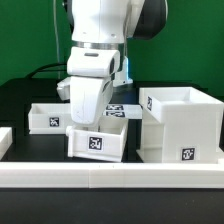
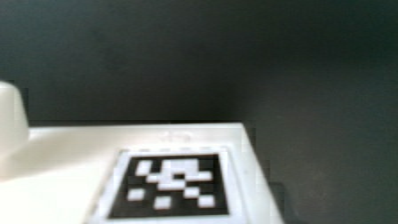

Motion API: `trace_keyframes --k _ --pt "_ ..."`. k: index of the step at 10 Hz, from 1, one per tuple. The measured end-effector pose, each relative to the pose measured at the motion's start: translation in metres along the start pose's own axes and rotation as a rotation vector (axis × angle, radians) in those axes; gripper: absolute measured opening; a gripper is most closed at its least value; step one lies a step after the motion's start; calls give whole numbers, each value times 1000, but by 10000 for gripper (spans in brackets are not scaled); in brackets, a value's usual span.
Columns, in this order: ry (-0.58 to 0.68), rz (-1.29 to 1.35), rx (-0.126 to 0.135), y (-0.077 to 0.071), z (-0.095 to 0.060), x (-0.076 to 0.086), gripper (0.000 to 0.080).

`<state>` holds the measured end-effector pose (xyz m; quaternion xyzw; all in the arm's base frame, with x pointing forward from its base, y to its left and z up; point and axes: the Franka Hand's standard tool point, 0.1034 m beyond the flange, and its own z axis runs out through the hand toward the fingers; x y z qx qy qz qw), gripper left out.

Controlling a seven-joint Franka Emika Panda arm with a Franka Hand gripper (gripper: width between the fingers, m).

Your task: Assemble drawer

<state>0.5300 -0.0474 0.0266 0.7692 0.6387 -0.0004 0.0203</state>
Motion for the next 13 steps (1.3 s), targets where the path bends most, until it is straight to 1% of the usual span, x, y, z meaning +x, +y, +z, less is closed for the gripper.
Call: trace_keyframes --k 1,3,4,9,11,13 --pt "0 -1 1 0 0 0 41" --pt "3 -39 4 0 3 14 41" --pt "1 -59 1 3 3 19 41" --pt "-3 -102 2 3 5 19 41" --pt "2 -119 4 2 6 28 41" --pt "2 -157 12 4 11 35 42"
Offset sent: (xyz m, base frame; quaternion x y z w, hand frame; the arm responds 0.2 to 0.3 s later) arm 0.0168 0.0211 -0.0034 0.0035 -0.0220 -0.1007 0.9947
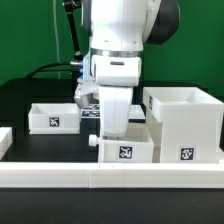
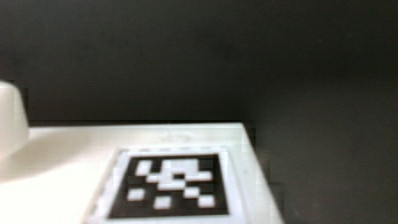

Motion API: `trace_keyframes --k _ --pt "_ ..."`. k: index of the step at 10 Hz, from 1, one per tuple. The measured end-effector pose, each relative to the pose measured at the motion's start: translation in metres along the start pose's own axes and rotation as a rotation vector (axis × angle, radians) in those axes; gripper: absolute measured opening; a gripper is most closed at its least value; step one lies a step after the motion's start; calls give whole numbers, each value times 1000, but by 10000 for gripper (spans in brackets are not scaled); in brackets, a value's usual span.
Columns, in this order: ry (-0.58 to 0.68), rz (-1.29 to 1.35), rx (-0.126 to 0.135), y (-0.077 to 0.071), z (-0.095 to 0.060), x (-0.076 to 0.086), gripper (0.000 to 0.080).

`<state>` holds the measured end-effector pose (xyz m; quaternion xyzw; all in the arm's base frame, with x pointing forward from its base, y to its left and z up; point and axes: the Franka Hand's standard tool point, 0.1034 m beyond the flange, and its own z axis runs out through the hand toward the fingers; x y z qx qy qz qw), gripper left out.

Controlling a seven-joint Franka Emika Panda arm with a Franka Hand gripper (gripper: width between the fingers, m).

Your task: Assemble drawer

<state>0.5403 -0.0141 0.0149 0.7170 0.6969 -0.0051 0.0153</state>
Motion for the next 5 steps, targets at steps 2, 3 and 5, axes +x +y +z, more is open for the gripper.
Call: trace_keyframes --k 2,3,5 --pt "-1 6 0 1 1 -3 41" --pt "-2 2 1 0 2 -4 41" --pt "-2 4 2 0 2 -4 42"
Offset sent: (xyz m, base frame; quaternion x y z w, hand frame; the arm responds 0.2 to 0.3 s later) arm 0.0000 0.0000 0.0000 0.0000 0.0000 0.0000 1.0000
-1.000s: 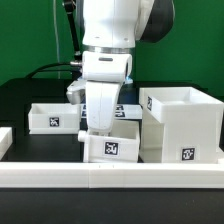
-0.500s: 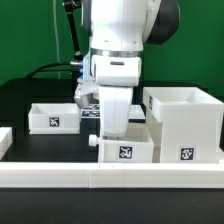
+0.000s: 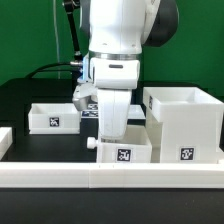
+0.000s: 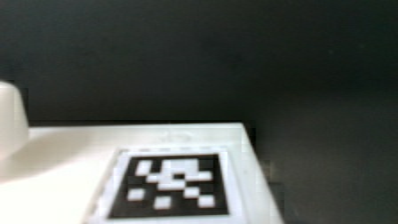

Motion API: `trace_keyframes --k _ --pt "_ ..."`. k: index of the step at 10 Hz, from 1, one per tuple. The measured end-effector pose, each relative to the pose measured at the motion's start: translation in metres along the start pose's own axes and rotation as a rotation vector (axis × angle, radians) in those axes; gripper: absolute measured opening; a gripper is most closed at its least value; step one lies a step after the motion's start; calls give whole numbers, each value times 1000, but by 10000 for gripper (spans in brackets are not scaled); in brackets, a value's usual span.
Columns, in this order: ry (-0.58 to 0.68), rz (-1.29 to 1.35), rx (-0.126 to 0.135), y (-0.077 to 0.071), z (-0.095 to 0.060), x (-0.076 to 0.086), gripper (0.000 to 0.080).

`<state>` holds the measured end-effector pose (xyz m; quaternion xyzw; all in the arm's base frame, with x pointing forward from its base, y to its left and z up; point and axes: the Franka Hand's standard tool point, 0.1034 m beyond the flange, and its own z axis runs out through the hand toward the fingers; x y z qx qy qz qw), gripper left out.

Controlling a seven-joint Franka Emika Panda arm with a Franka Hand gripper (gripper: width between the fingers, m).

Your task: Assemble drawer

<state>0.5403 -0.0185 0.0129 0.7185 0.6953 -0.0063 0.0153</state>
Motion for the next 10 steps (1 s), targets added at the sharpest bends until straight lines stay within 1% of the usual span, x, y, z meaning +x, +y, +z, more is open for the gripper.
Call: trace_keyframes --k 1,2,3,4,9,10 --pt "1 -4 1 -1 0 2 42" --pt "0 -16 -6 1 0 7 42" --pt "3 -16 -28 3 -1 9 42" --pt "2 -18 -20 2 0 9 42" --pt "2 -17 -18 1 1 8 42" --pt "-2 -53 -14 -1 3 8 42"
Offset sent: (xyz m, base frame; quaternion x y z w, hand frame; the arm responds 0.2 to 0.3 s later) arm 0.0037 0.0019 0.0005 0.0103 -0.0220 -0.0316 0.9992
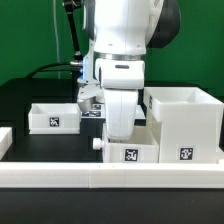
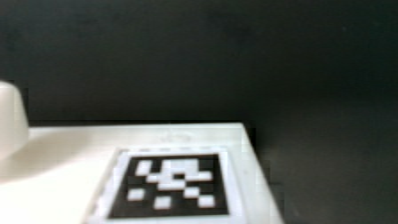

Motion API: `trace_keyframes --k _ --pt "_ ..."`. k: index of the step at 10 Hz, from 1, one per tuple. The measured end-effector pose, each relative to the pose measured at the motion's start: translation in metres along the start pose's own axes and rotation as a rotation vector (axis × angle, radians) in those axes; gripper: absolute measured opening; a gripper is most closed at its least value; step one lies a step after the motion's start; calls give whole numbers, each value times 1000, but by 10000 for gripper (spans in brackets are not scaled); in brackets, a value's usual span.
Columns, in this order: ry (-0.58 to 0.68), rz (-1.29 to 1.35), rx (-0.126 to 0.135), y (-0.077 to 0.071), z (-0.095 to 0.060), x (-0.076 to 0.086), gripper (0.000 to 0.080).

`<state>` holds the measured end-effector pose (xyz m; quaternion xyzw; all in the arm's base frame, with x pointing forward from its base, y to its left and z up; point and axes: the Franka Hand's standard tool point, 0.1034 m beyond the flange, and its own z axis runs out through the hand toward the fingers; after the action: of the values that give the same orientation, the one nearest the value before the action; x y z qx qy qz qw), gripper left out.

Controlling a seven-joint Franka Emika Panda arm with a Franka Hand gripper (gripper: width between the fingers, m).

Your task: Assemble drawer

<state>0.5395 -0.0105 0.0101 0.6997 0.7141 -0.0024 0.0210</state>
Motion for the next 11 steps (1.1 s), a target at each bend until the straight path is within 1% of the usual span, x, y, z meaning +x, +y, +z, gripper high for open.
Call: trace_keyframes --k 2,3,6,8,11 --pt "1 -14 -1 -2 2 1 42" --pt "4 -10 -26 0 2 1 42" --pt "4 -8 -25 -1 2 1 42" --pt "6 15 -25 -1 2 7 42" --pt "7 44 -24 -1 2 10 42"
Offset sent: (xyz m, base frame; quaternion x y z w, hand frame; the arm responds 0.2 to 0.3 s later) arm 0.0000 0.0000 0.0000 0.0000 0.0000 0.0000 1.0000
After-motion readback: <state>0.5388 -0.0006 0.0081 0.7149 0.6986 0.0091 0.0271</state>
